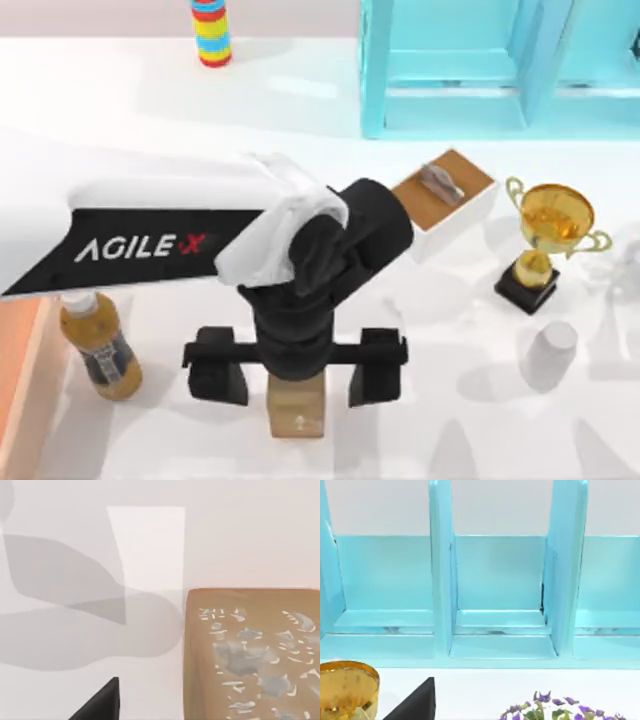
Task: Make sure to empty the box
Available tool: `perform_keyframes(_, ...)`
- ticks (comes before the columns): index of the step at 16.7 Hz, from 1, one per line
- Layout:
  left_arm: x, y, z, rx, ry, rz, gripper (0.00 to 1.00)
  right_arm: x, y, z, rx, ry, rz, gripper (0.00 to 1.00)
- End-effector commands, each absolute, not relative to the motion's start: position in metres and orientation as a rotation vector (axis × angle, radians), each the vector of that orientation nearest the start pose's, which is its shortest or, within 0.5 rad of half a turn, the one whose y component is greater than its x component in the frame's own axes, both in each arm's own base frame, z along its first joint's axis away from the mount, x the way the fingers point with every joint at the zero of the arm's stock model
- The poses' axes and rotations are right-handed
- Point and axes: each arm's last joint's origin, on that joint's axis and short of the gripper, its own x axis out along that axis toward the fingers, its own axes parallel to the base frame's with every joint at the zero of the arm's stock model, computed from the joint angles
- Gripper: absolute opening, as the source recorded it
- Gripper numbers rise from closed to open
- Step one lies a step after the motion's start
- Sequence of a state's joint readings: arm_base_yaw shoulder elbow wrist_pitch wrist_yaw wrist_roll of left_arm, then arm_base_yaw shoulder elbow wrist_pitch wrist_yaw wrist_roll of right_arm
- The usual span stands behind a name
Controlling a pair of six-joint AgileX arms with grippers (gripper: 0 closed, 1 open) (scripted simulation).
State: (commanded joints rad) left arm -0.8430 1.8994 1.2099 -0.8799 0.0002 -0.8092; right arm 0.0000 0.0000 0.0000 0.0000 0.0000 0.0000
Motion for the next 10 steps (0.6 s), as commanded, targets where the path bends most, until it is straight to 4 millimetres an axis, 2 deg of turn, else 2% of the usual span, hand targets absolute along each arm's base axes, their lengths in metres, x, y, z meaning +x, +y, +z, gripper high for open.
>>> perform_keyframes(10,0.226,-0.251,0.215,0.024,1.569,-0.025,1.0,0.106,-0.001,0.16,0.0,0.0,0.0,1.0)
